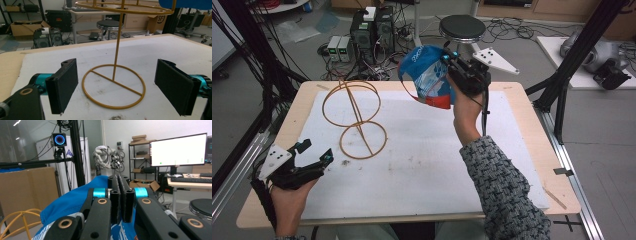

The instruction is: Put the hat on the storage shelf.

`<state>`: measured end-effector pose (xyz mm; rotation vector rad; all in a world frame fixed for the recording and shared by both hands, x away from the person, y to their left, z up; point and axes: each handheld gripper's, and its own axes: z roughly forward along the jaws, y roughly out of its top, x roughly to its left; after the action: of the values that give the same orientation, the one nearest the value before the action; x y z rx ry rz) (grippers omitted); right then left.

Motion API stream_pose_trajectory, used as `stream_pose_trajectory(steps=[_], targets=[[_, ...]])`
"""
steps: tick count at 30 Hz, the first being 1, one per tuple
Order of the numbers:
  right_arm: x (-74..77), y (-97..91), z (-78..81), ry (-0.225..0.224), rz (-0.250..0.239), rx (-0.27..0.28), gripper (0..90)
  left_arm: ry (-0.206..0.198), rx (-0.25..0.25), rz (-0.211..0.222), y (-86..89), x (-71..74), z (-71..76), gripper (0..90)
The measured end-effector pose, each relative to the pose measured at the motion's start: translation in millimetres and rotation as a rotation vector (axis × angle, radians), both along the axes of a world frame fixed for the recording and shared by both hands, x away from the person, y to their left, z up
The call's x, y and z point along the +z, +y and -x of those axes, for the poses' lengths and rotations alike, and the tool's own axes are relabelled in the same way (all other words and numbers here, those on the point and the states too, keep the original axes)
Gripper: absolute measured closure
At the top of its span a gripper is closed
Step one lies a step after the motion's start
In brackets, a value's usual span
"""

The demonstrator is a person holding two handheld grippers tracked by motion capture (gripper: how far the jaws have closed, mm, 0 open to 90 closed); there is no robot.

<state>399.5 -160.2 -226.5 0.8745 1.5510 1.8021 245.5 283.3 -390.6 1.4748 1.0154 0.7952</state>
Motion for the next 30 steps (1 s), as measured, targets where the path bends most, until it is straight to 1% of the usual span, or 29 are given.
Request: stream_pose_trajectory(steps=[4, 5, 8, 10, 11, 12, 13, 15, 16, 17, 18, 20, 21, 22, 23, 25, 27, 30], targets=[[4.2, 14.3, -2.4, 0.0, 0.003, 0.016, 88.5, -0.001, -0.002, -0.004, 0.8, 0.7, 0.3, 19.1], [6.8, 21.7, -2.6, -0.002, 0.004, 0.027, 88.5, -0.002, -0.002, -0.003, 0.8, 0.7, 0.3, 19.1], [8.8, 28.3, -2.7, -0.003, 0.003, 0.039, 88.5, -0.004, 0.0, -0.001, 1.0, 1.1, 0.4, 19.1], [11.4, 36.9, -1.9, -0.005, 0.005, 0.056, 88.5, -0.004, -0.001, -0.002, 1.3, 1.4, 0.4, 19.1], [13.4, 44.1, -1.4, -0.005, -0.001, 0.073, 88.5, -0.003, -0.001, -0.004, 1.7, 1.7, 0.6, 19.1], [13.4, 44.1, -1.4, -0.005, -0.001, 0.073, 88.5, -0.005, -0.001, -0.001, 1.7, 1.8, 0.7, 19.1], [15.5, 51.3, -1.2, -0.001, -0.009, 0.092, 88.5, -0.006, 0.002, 0.002, 2.0, 2.0, 0.7, 19.2], [16.4, 53.8, -1.2, -0.005, -0.007, 0.096, 88.5, -0.007, 0.003, 0.001, 2.6, 2.4, 0.9, 19.1], [18.6, 61.7, -0.1, -0.006, -0.009, 0.114, 88.5, -0.008, 0.002, -0.002, 3.3, 2.9, 1.1, 19.1], [18.6, 61.7, -0.1, -0.006, -0.009, 0.114, 88.5, -0.008, 0.002, -0.002, 3.3, 2.9, 1.1, 19.1], [19.8, 68.5, 0.4, -0.005, -0.014, 0.13, 88.5, -0.008, 0.002, -0.003, 3.3, 3.2, 1.1, 19.1], [20.1, 70.9, 0.8, -0.004, -0.012, 0.136, 88.5, -0.009, 0.003, -0.003, 3.4, 3.2, 1.1, 19.1], [20.4, 78.6, 1.8, -0.001, -0.015, 0.156, 88.5, -0.009, 0.002, -0.002, 3.4, 3.3, 1.2, 19.2], [20.4, 78.6, 1.8, -0.001, -0.015, 0.156, 88.5, -0.009, 0.002, -0.002, 3.7, 3.4, 1.3, 19.2], [20.4, 80.8, 2.1, 0.002, -0.011, 0.162, 88.4, -0.01, 0.006, 0.003, 3.8, 3.6, 1.4, 19.2], [20.1, 87.1, 2.8, 0.004, -0.005, 0.177, 88.4, -0.011, 0.005, -0.002, 5.0, 4.0, 1.7, 19.1], [19.0, 97.2, 3.6, 0.009, 0.005, 0.196, 88.4, -0.012, 0.007, 0.001, 6.1, 4.5, 2.1, 19.1], [17.7, 102.6, 3.5, 0.01, 0.015, 0.207, 88.3, -0.013, 0.01, 0.006, 6.3, 4.5, 2.2, 19.1]])
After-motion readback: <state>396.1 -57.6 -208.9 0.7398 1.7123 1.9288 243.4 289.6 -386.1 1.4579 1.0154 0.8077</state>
